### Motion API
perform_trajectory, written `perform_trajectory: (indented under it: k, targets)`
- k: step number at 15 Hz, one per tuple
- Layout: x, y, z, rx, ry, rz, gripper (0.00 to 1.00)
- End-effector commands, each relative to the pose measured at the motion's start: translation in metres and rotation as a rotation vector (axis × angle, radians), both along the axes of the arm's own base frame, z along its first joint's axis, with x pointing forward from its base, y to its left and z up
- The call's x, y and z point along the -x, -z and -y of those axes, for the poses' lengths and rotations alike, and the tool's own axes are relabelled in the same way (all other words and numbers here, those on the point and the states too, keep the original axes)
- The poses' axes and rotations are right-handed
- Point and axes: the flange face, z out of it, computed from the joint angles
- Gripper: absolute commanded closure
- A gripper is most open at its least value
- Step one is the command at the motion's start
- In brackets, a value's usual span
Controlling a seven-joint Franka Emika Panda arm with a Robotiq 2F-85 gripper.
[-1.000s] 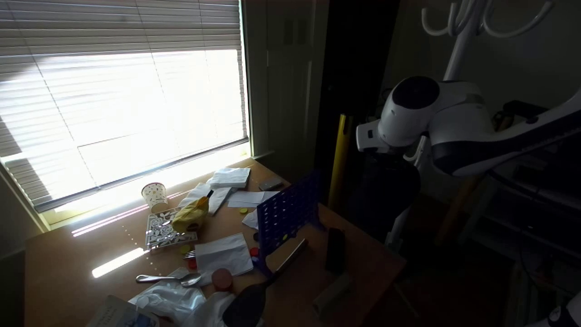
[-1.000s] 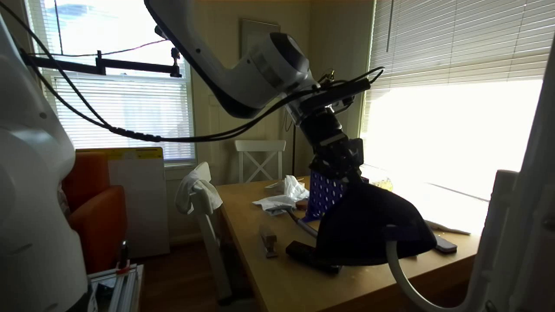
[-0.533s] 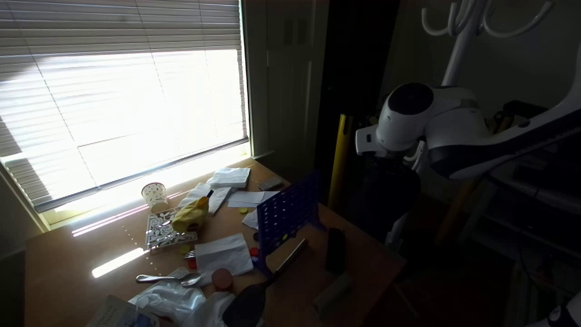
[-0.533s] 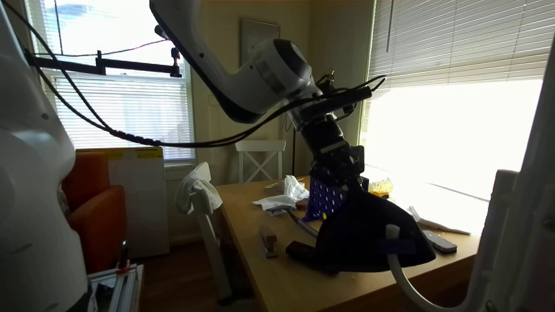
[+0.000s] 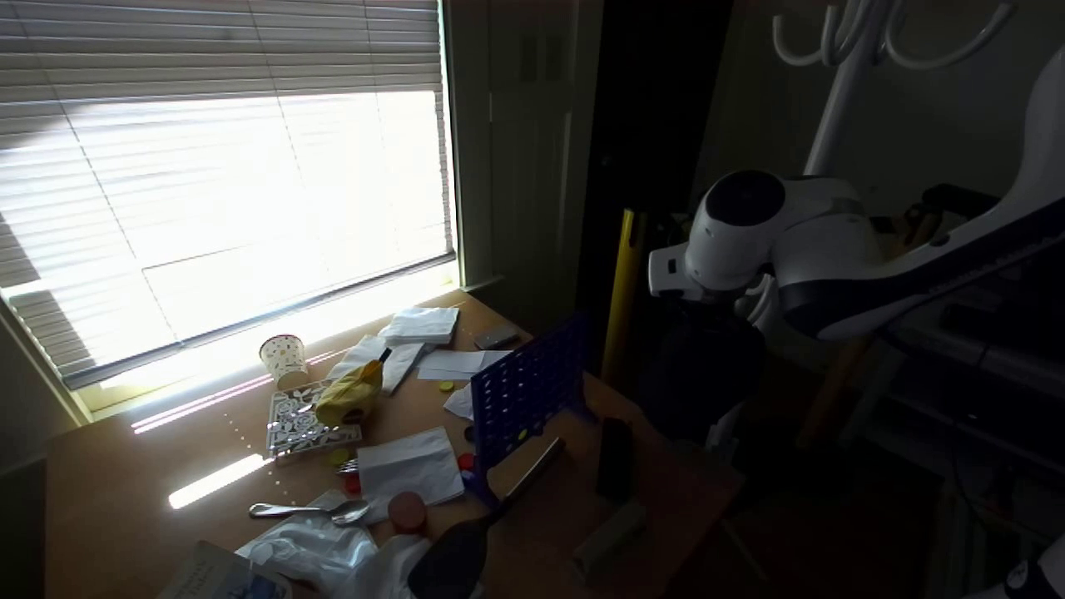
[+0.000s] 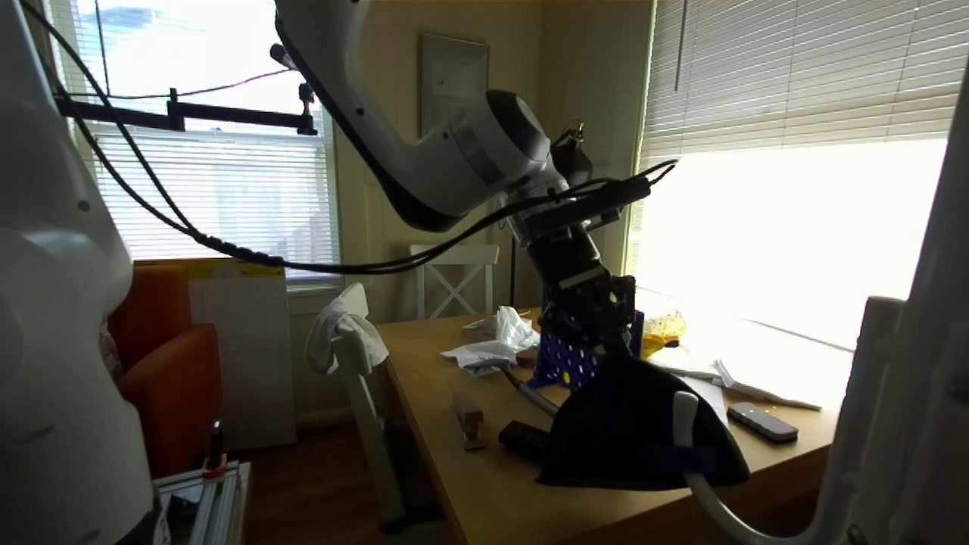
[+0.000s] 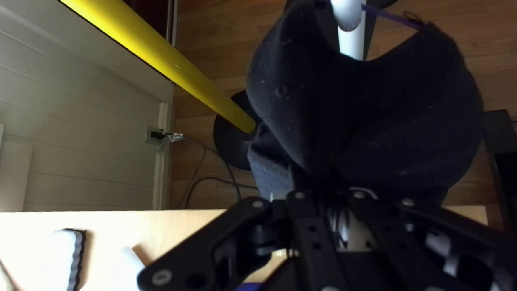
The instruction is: Put the hat on the coat hanger
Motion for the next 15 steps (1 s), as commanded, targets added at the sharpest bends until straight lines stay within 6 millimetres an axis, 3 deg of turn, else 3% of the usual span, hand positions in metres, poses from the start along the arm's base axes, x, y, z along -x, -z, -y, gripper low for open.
perform_trajectory:
  k: [1, 4, 5, 6, 10, 15]
  targets:
    - [0.001, 0.013, 0.005, 0.006, 0.002, 0.008, 0.96]
    - [0.003, 0.018, 0.008, 0.025, 0.006, -0.011, 0.96]
    - [0.003, 0.018, 0.009, 0.03, 0.01, -0.012, 0.61]
    - [0.002, 0.015, 0.009, 0.034, 0.007, 0.001, 0.6]
    - [-0.003, -0.016, 0.001, 0.034, 0.032, 0.034, 0.33]
    - [0.001, -0.082, -0.017, -0.092, 0.172, 0.054, 0.01]
